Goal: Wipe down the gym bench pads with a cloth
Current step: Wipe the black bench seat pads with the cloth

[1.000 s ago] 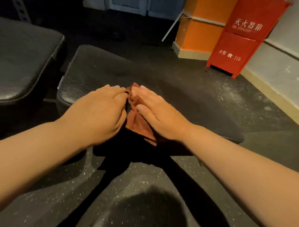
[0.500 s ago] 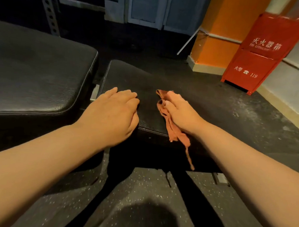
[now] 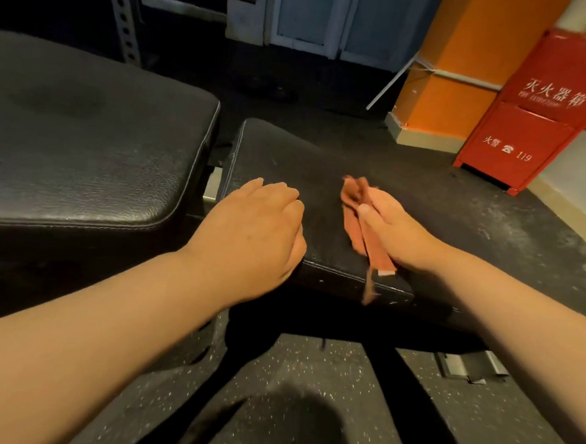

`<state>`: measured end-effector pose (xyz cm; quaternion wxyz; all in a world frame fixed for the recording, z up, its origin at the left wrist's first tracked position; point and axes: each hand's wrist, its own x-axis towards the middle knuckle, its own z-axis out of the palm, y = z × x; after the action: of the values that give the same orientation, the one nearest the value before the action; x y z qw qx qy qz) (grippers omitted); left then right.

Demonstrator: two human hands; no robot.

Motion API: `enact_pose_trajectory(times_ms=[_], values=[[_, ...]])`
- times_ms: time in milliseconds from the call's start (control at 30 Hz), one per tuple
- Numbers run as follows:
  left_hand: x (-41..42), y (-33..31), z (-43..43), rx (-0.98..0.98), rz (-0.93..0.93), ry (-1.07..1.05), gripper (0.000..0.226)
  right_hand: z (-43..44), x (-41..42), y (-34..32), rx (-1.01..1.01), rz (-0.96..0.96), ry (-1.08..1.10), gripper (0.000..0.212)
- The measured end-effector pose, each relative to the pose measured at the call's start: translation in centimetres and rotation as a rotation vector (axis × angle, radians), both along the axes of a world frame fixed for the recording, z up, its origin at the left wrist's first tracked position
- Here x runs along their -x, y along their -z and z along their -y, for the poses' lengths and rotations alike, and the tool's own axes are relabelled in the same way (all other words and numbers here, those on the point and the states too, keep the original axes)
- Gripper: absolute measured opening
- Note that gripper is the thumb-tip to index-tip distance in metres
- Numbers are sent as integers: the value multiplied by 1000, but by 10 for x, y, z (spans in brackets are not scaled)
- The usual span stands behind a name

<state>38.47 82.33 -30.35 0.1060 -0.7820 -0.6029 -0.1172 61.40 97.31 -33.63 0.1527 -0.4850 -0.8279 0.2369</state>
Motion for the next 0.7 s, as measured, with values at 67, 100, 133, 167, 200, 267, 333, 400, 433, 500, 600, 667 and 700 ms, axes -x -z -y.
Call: enact_pose_trajectory(times_ms=[67, 100, 133, 167, 200, 267, 333, 400, 433, 500, 600, 667, 700], values=[[2, 1, 0, 1, 19, 12, 55, -15, 21, -2, -17, 86, 246, 46], [3, 1, 1, -5, 32, 18, 54, -11, 37, -2, -37, 97, 276, 46], [6, -1, 0, -13, 55, 19, 53, -2, 56, -4, -56, 39, 219, 45], [9, -2, -1, -19, 82, 9, 51, 10, 72, -5, -64, -63, 96, 44], [12, -3, -2, -26, 112, -10, 49, 27, 85, -8, -103, -126, -45, 46], [20, -4, -7, -46, 151, -56, 46, 38, 89, -15, -128, -163, -249, 48], [24, 0, -8, -58, 137, -83, 48, 3, 77, -9, -84, -93, -222, 45], [24, 6, -7, -48, 144, -111, 53, -39, 76, -12, -14, -27, 38, 48], [23, 8, -7, -46, 158, -122, 55, -51, 83, -15, 12, 5, 145, 49], [21, 11, -8, -58, 173, -122, 56, -51, 112, -21, -30, 44, 156, 44], [21, 10, -10, -76, 265, -88, 43, -4, 147, -33, -68, -123, -145, 43], [20, 10, -9, -80, 431, -79, 27, 22, 136, -38, -84, -169, -212, 48], [20, 10, -8, -81, 501, -83, 26, 29, 126, -37, -75, -166, -206, 48]])
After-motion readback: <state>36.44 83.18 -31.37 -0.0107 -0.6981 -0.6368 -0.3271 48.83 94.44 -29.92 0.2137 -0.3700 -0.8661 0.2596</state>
